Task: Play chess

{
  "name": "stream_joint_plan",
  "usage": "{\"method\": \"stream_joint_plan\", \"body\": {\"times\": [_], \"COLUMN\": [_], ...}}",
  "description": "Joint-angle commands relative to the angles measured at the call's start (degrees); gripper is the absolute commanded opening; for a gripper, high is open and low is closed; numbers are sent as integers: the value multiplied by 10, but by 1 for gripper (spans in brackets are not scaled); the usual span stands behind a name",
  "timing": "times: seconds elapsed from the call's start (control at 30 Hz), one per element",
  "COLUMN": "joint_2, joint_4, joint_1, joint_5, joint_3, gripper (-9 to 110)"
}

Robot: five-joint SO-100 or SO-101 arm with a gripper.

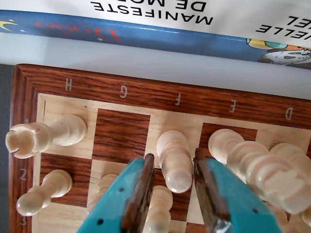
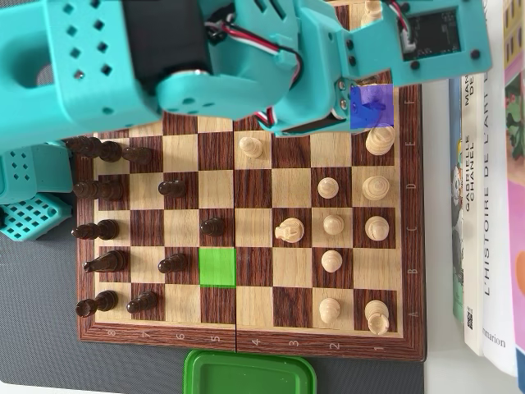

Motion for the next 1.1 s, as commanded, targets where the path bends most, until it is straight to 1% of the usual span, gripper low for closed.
{"method": "stream_joint_plan", "body": {"times": [0.0, 0.53, 0.7, 1.07], "joint_2": [7, 7, 7, 8], "joint_4": [-2, -6, -7, -7], "joint_1": [-4, -1, 3, -1], "joint_5": [-3, -3, -3, -3], "joint_3": [-12, -12, -12, -13], "gripper": [13, 12, 6, 5]}}
